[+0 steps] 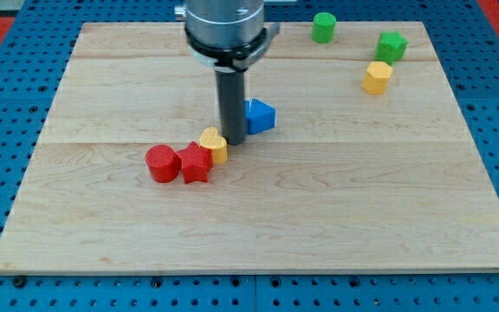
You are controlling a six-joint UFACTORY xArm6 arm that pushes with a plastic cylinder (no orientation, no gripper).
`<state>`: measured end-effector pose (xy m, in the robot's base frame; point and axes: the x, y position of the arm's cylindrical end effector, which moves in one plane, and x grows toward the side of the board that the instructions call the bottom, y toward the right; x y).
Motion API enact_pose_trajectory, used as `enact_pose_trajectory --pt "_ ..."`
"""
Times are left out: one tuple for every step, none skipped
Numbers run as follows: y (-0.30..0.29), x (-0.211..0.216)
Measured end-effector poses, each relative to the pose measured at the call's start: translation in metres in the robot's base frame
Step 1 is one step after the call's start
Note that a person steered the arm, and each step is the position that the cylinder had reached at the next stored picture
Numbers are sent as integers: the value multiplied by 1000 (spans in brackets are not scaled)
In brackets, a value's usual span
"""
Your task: Push the yellow hexagon into the yellow heart
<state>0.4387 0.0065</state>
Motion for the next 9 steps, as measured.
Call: enact_pose_trajectory --pt "137 -16" --pt "214 -72" --pt "209 -106" --pt "123 -102" --pt "53 -104" --pt "147 -101" --pt "81 -164" --pt "-44 -161" --pt "-96 -136"
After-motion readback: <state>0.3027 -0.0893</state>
